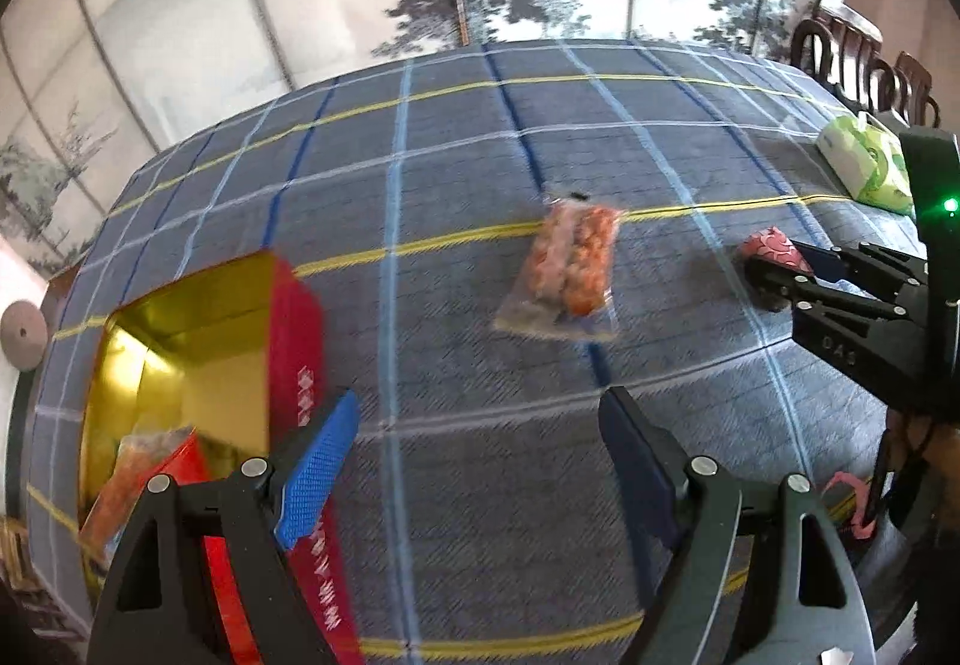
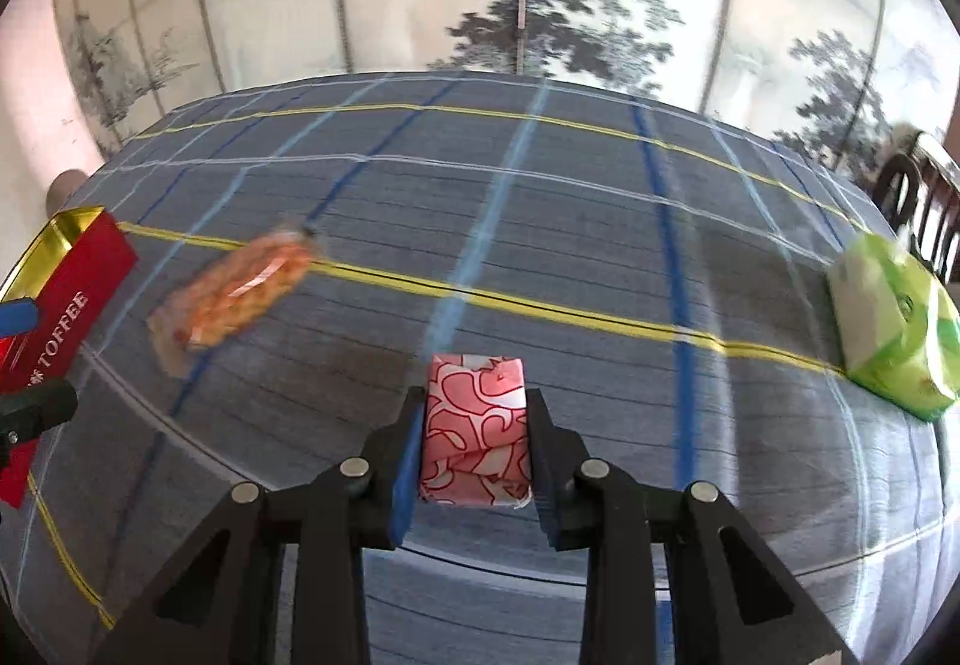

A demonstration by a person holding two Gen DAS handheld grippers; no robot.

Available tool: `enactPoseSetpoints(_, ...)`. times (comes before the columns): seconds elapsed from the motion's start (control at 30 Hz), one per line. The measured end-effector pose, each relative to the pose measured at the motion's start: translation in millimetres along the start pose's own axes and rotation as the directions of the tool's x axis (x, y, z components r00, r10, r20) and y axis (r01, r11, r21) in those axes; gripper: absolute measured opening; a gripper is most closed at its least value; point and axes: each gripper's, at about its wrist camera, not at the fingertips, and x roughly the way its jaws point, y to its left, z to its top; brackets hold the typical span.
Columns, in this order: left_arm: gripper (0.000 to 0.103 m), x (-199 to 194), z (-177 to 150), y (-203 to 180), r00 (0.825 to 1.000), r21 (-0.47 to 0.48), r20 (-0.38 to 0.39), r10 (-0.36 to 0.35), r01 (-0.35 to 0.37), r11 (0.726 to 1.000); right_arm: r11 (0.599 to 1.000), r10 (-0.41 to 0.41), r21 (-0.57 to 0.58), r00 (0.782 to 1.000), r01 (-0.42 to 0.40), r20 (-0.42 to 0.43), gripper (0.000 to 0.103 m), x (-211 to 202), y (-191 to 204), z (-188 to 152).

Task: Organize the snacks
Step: 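Grasp the clear bag of orange peanuts with the left gripper while the right gripper holds the pink box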

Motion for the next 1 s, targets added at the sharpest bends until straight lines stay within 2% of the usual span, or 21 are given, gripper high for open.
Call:
enactPoseSetpoints(0.17, 0.08, 12, 12, -12, 0.999, 0.027, 0.001, -0.051, 0.051, 0.998, 0.999, -0.001, 0.049, 1.0, 0.001, 0.001, 0.031, 1, -21, 0)
enactPoseSetpoints(0.33, 0.08, 25, 29, -15, 0.989, 0.003, -0.001, -0.146, 0.146, 0.989, 0.999, -0.016, 0.033, 1.0, 0.016, -0.002, 0.033, 2, -17, 0)
enactPoseSetpoints(0.4, 0.08, 32, 35, -16, 0.987, -0.007, -0.006, -0.161, 0.161, 0.987, 0.999, -0.015, 0.033, 1.0, 0.015, -0.001, 0.033, 1, -17, 0)
enactPoseSetpoints(0.53, 0.079, 47, 46, -13, 0.987, -0.036, -0.015, -0.16, 0.16, 0.987, 0.999, -0.016, 0.033, 1.0, 0.016, -0.001, 0.033, 1, -17, -1)
enactPoseSetpoints(0.7, 0.079, 62, 52, -15, 0.992, -0.011, -0.029, -0.125, 0.125, 0.992, 0.999, -0.016, 0.031, 1.0, 0.016, -0.001, 0.033, 1, -17, -1)
enactPoseSetpoints(0.77, 0.076, 68, 52, -17, 0.992, -0.003, -0.044, -0.117, 0.117, 0.993, 0.999, -0.016, 0.031, 1.0, 0.016, -0.001, 0.033, 1, -17, -1)
enactPoseSetpoints(0.8, 0.071, 70, 52, -17, 0.992, -0.001, -0.053, -0.117, 0.117, 0.993, 0.999, -0.017, 0.031, 1.0, 0.017, -0.001, 0.033, 1, -17, -1)
enactPoseSetpoints(1.0, 0.053, 78, 50, -20, 0.988, -0.01, -0.068, -0.136, 0.136, 0.991, 0.999, -0.016, 0.031, 1.0, 0.016, -0.001, 0.033, 1, -17, -1)
